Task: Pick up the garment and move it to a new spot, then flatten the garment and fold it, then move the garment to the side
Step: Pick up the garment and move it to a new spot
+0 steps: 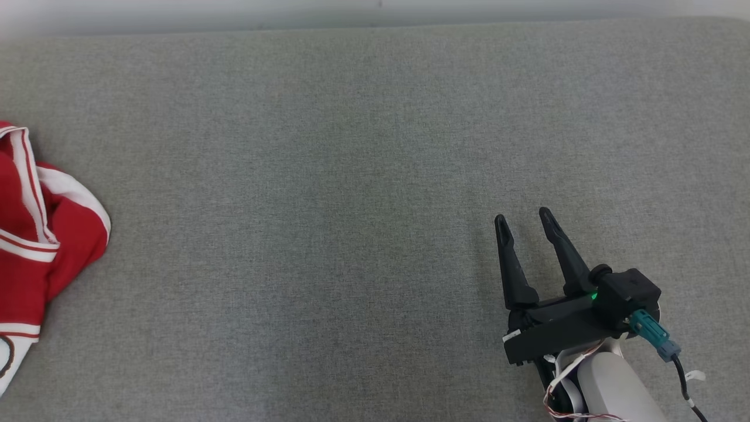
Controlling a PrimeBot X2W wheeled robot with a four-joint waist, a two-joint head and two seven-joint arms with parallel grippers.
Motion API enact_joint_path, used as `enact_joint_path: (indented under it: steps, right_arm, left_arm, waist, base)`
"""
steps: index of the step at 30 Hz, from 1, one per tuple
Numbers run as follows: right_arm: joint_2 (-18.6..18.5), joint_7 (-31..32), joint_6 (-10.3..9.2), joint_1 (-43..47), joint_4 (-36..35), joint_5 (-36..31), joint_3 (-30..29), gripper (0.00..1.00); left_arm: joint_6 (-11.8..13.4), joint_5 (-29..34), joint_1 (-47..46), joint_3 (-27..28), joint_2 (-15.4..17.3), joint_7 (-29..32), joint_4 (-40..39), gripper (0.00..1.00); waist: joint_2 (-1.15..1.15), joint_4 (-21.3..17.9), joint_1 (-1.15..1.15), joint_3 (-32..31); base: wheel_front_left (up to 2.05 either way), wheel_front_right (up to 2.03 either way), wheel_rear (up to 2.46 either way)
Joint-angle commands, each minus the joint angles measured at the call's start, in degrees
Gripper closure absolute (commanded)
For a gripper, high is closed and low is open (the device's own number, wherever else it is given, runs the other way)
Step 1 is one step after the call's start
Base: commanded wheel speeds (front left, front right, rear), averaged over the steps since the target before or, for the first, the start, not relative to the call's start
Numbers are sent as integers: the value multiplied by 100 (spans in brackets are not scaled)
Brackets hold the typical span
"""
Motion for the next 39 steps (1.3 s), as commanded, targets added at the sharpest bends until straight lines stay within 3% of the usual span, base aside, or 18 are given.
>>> enact_joint_path:
  steps: [1, 10, 14, 15, 16, 32, 39]
  right_arm:
    - [-3, -26, -12, -52, -8, -43, -16, 0]
    - [-5, -31, -12, -135, -10, -87, 17, 0]
    - [-3, -22, -12, -128, -10, -102, 5, 0]
    - [-4, -20, -12, -125, -8, -106, -3, 0]
    - [-4, -17, -12, -117, -2, -110, -17, 0]
    - [-4, -31, -12, 155, 251, 64, -112, 0]
    - [-4, -39, -12, 301, 334, 206, -157, 0]
  left_arm:
    - [-40, -73, -96, -17, 11, 99, 170, 0]
    - [-186, -309, -263, -164, -78, 657, 1282, 0]
    - [-155, -276, -326, -242, -18, 635, 1538, 0]
    - [-139, -243, -335, -269, 1, 594, 1575, 60]
    - [-120, -237, -363, -278, 8, 528, 1603, 100]
    - [-151, 62, -1206, -603, 50, -1323, 925, 100]
    - [-230, -43, -1764, -902, -125, -1339, -166, 100]
  waist:
    - [-1, -39, -1, 45]
    - [-1, -162, -1, 141]
    - [-1, -196, -1, 146]
    - [-1, -196, -1, 145]
    - [-1, -189, -1, 139]
    - [-1, 292, -1, -616]
    - [-1, 296, -1, -991]
  base:
    - [0, 0, 0]
    - [0, 0, 0]
    - [0, 0, 0]
    - [0, 0, 0]
    - [0, 0, 0]
    - [0, 0, 0]
    - [0, 0, 0]
